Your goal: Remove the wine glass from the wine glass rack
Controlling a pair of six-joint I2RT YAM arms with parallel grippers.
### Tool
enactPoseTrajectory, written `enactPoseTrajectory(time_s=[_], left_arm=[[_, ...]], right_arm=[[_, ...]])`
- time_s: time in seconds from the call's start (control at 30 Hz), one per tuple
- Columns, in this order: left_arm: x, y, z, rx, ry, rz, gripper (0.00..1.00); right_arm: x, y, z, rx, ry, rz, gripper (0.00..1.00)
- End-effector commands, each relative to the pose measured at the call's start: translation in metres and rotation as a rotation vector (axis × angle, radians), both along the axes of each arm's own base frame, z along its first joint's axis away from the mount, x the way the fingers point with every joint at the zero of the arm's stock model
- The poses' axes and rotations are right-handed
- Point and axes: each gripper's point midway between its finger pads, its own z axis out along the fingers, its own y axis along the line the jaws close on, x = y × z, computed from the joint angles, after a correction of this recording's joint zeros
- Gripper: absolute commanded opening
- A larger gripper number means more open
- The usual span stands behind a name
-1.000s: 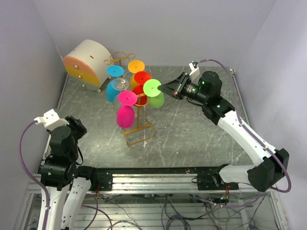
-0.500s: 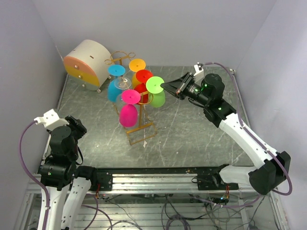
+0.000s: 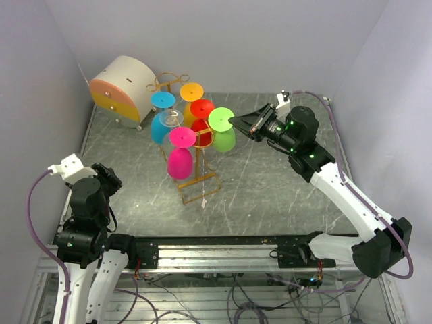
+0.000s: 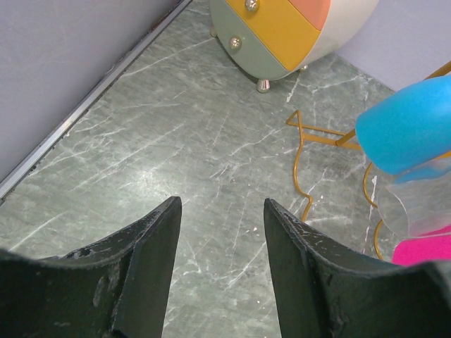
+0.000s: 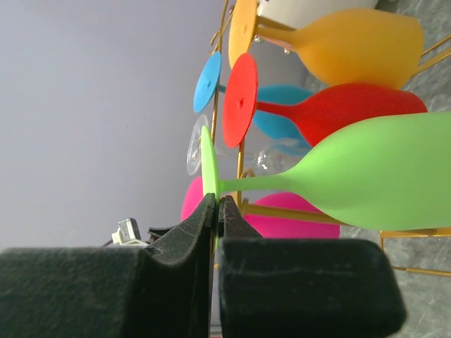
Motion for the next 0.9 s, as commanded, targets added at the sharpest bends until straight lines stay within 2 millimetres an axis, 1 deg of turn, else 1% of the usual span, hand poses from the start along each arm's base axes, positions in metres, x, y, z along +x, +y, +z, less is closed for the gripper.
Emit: enactPoseTrajectory(time_s=[0.0,0.13,0.3,0.4,0.47,0.6,0.73,0.8,0.87], left_arm=[[-0.002,0.005,0.006,-0.008,-0.026,0.035,0.61],[-0.002,0.006,0.006,-0.007,-0.027,0.037,0.61],[-0.002,0.006,0.006,-0.007,-0.024,0.037,0.62],[-0.003,0.006,0.007,-0.008,-0.028,0.038,0.62],[-0.003,0.006,0.008,-0.007,-0.032,0.035,0.64],[0.000,0.001,0.014,-0.010,-0.042,0.004,0.69],[0.006,-0.022,0.029,-0.070,-0.063,-0.103,0.76],[0.008,-0.039,0.042,-0.137,-0.070,-0.178,0.79],[0.009,-0.059,0.055,-0.212,-0.069,-0.261,0.79]], right_arm=[[0.006,-0.013,0.005,0.010,-0.021,-0.078,0.00],[0.009,-0.022,0.003,-0.001,-0.020,-0.133,0.00],[0.011,-0.034,0.011,-0.057,-0.097,-0.191,0.00],[0.006,-0.042,0.023,-0.152,-0.227,-0.193,0.00],[-0.003,-0.046,0.036,-0.220,-0.353,-0.173,0.00],[-0.025,-0.060,0.051,-0.388,-0.560,-0.146,0.00],[-0.046,-0.072,0.058,-0.578,-0.695,-0.088,0.00],[-0.058,-0.078,0.059,-0.651,-0.736,-0.056,0.00],[-0.074,-0.077,0.064,-0.683,-0.789,-0.039,0.00]])
